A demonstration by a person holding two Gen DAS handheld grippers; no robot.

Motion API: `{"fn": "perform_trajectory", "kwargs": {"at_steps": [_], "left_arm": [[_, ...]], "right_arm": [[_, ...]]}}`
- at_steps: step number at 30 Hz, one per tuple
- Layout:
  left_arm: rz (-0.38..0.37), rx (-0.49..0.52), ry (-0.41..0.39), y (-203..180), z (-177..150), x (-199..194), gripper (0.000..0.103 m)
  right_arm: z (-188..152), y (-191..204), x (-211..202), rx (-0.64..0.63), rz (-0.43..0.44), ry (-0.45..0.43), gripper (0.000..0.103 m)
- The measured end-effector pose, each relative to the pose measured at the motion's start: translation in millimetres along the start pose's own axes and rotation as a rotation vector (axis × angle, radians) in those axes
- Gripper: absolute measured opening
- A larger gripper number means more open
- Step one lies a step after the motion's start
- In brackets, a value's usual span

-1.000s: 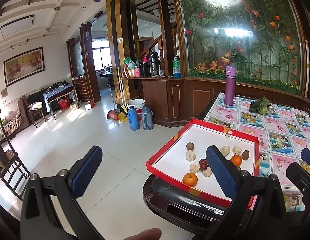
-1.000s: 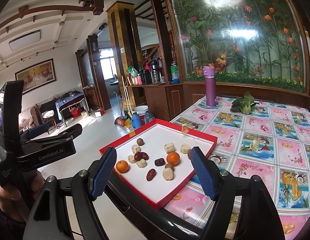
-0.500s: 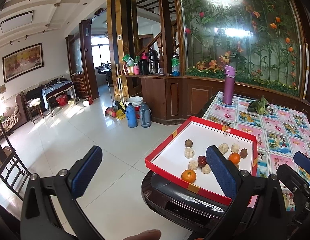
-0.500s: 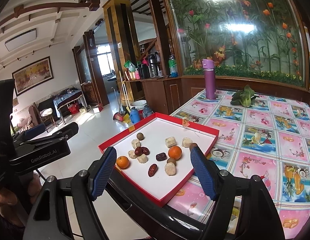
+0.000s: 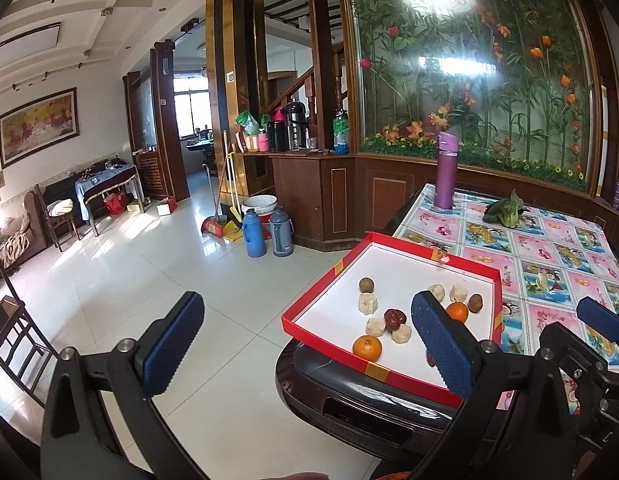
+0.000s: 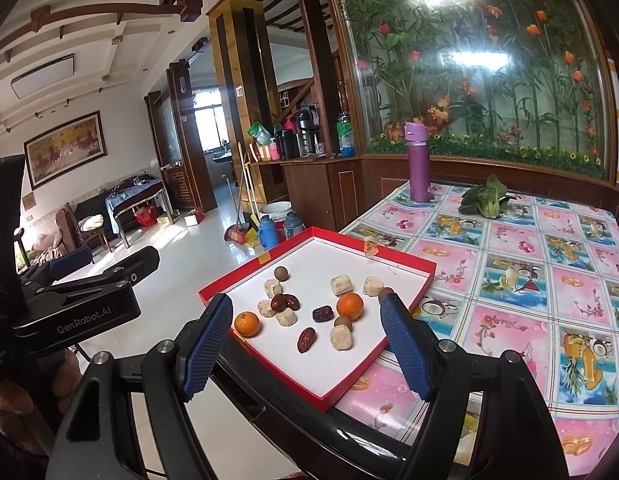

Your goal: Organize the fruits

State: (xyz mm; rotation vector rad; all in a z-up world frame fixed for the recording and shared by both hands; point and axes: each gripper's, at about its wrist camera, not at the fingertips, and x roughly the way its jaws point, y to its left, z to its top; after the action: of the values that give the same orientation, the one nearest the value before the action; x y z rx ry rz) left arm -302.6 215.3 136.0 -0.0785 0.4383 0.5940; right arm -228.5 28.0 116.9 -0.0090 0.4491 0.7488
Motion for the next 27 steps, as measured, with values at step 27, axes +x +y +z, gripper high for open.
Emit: {"fn": "perform_trajectory", "kwargs": {"at_steps": [27], "left_arm": [[-0.024,0.029,0.049,-3.1,-1.1,26.4,0.103]], "right_arm": [[6.6,-14.9,31.8,0.084,-0.020,0.081,0.076]]}}
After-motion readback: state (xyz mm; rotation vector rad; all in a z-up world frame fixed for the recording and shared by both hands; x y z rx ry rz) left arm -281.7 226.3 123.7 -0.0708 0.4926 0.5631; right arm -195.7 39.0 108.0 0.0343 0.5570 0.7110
